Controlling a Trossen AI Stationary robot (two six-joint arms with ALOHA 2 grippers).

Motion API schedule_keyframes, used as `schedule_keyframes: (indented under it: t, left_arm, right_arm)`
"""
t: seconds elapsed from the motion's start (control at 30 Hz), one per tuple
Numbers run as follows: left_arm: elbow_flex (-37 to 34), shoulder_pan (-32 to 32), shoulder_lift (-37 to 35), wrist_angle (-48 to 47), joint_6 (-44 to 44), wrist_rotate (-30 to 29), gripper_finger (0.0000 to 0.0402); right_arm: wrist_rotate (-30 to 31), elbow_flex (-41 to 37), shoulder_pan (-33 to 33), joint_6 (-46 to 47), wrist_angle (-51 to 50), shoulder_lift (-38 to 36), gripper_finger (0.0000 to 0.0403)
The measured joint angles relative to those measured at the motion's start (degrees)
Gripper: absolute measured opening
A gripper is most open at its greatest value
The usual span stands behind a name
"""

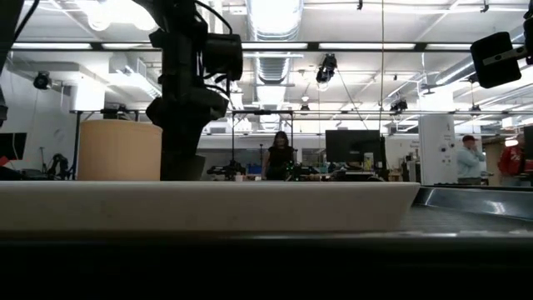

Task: Set up tray
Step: Stack the black bowl on top of the white plate on the black tray

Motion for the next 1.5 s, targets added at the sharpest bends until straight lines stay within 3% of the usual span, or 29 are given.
schedule_keyframes:
  t: [0.3,0.87,1.07,1.5]
  left_arm:
    - [-0.2,0.0,-0.1,1.3,0.0,0.0,0.0242]
    - [-1.8,-0.1,-0.1,3.0,-0.1,0.0,0.0091]
    - [-1.8,-0.1,-0.1,3.2,-0.1,-0.1,0.0013]
    - [0.6,-1.3,-1.3,-0.7,1.6,-0.5,0.0]
  right_arm:
    - [0.0,0.0,0.0,0.0,0.0,0.0,0.0076]
    - [0.0,0.0,0.0,0.0,0.0,0.0,0.007]
    - [0.0,0.0,0.0,0.0,0.0,0.0,0.007]
    - [0.0,0.0,0.0,0.0,0.0,0.0,0.0081]
